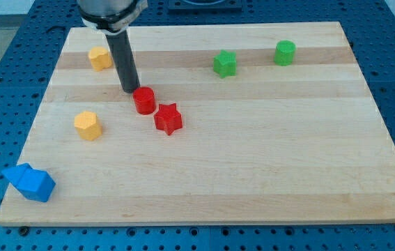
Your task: Slide the red circle to the red star
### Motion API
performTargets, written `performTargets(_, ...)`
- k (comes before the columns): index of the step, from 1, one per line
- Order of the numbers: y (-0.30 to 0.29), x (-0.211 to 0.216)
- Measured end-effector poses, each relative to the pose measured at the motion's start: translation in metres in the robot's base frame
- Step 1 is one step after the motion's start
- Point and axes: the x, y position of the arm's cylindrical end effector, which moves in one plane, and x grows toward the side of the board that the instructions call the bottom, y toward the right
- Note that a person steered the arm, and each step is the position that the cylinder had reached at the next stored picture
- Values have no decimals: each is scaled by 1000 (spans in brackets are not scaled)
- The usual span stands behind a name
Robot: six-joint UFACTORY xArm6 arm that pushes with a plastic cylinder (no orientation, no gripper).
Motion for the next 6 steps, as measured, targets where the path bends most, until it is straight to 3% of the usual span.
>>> performTargets(2, -20, 13)
performTargets(6, 45, 40)
